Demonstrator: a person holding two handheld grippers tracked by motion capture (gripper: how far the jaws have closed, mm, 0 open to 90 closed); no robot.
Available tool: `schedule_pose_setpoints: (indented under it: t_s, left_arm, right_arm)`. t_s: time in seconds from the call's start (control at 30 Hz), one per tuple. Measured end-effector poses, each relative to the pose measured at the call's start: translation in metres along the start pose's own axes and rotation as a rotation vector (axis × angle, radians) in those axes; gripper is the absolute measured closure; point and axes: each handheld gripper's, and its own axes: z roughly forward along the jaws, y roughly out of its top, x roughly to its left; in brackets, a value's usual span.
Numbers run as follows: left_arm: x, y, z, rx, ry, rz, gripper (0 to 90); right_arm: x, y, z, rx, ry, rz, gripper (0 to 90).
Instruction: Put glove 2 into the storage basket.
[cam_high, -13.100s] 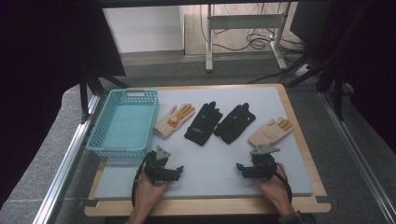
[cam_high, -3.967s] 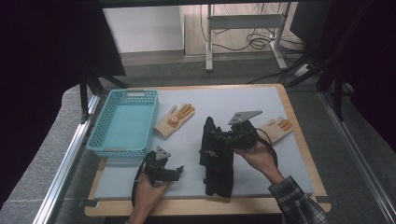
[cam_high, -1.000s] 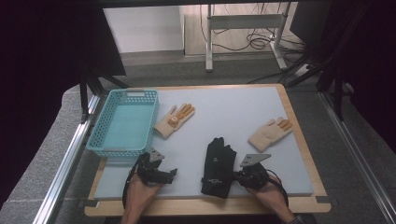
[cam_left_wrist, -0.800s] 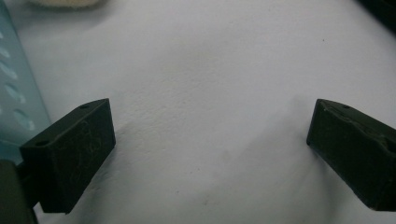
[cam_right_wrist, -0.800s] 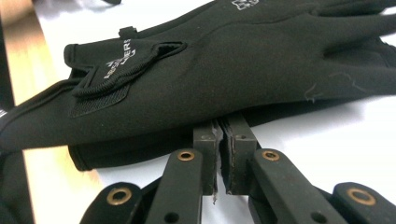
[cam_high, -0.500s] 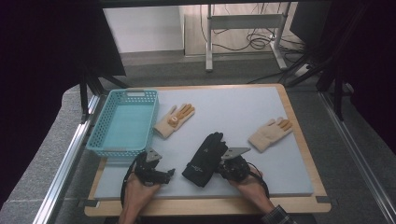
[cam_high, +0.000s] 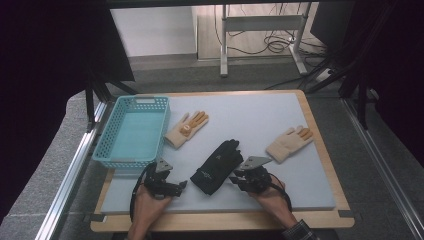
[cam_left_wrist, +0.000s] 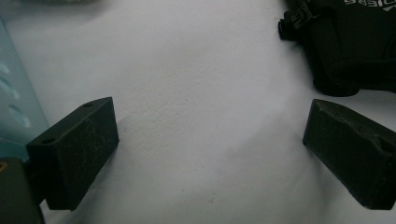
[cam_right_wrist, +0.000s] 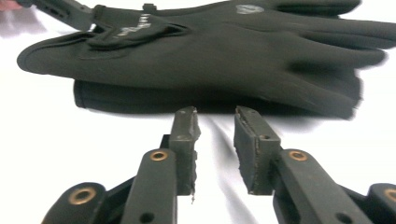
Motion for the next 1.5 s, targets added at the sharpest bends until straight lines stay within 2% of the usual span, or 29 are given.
schedule_pose_setpoints:
  t_s: [0.1, 0.17, 0.27, 0.33, 0.47, 0.53, 0.6, 0.63, 0.77, 0.87, 1.43, 1.5]
  left_arm:
    - [0.000, 0.000, 0.000, 0.000, 0.000, 0.000, 3.5]
    - [0.000, 0.000, 0.000, 0.000, 0.000, -0.001, 3.5]
    - [0.000, 0.000, 0.000, 0.001, 0.000, -0.001, 3.5]
    - [0.000, 0.000, 0.000, 0.001, 0.000, -0.002, 3.5]
    - [0.000, 0.000, 0.000, 0.001, 0.000, -0.002, 3.5]
    - [0.000, 0.000, 0.000, 0.001, -0.001, -0.002, 3.4]
    - [0.000, 0.000, 0.000, 0.001, -0.001, -0.003, 3.4]
    - [0.000, 0.000, 0.000, 0.002, 0.000, -0.003, 3.4]
    - [0.000, 0.000, 0.000, 0.002, -0.001, -0.005, 3.4]
    - [0.000, 0.000, 0.000, 0.004, -0.001, -0.004, 3.4]
    - [0.000, 0.000, -0.001, -0.001, 0.003, -0.002, 4.3]
    - [-0.002, 0.001, -0.002, -0.003, -0.016, -0.014, 4.3]
  right_arm:
    - [-0.006, -0.004, -0.008, -0.007, -0.015, 0.017, 61.1]
    - [-0.015, -0.010, -0.019, -0.013, -0.035, 0.042, 53.7]
    - [-0.021, -0.016, -0.025, -0.014, -0.049, 0.061, 50.1]
    - [-0.029, -0.023, -0.033, -0.013, -0.081, 0.076, 43.3]
    - [-0.037, -0.030, -0.039, -0.004, -0.114, 0.090, 37.6]
    - [-0.047, -0.038, -0.044, 0.002, -0.159, 0.106, 32.7]
    - [-0.049, -0.041, -0.045, 0.001, -0.170, 0.110, 31.8]
    - [-0.053, -0.045, -0.047, 0.008, -0.198, 0.111, 29.9]
    - [-0.059, -0.052, -0.048, 0.022, -0.240, 0.111, 26.6]
    - [-0.063, -0.054, -0.049, 0.006, -0.223, 0.135, 25.0]
    - [-0.062, -0.055, -0.047, 0.007, -0.235, 0.132, 23.0]
    - [-0.062, -0.055, -0.047, 0.007, -0.235, 0.132, 22.9]
